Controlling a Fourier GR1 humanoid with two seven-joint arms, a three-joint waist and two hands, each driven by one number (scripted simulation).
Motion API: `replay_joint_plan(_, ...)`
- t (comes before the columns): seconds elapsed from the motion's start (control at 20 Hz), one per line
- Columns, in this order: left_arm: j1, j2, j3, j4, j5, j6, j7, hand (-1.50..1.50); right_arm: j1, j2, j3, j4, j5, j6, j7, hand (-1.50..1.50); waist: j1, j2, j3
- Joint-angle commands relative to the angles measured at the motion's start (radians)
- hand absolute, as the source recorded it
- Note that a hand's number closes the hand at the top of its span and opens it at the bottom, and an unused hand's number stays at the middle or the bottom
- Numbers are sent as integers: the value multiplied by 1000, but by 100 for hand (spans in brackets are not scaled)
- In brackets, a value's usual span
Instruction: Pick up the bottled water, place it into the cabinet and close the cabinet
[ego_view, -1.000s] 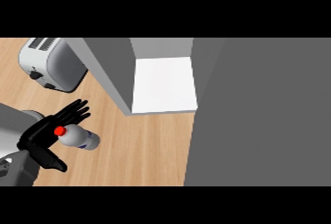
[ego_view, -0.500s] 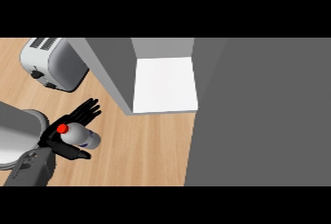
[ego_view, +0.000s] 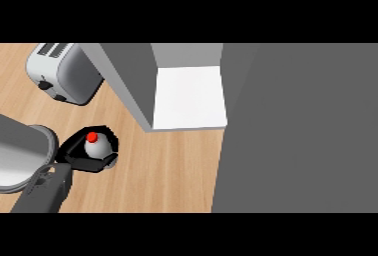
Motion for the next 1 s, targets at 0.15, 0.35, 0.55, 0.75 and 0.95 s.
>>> replay_joint_plan(0.15, 55, -63, -73, -33, -112, 210, -340, 150, -3, -20, -36, -59, 7, -4, 32, -150, 20, 2, -1)
replay_joint_plan(0.35, 122, -237, 39, -102, -65, 666, -220, 150, 21, -23, -33, -44, 10, -19, 12, -150, 42, -11, 2)
replay_joint_plan(0.55, 133, -272, -7, -83, -16, 804, -360, 150, 71, -39, 5, -96, 14, -6, -1, -150, 17, -6, 1)
replay_joint_plan(0.75, 128, -274, -164, -174, 161, 832, -248, 150, 56, -28, 15, -71, 45, -35, 6, -150, 26, -9, 2)
replay_joint_plan(0.95, 127, -275, -267, -279, 267, 892, -146, 150, 88, -61, 41, -129, 45, -24, 27, -150, 27, -10, 2)
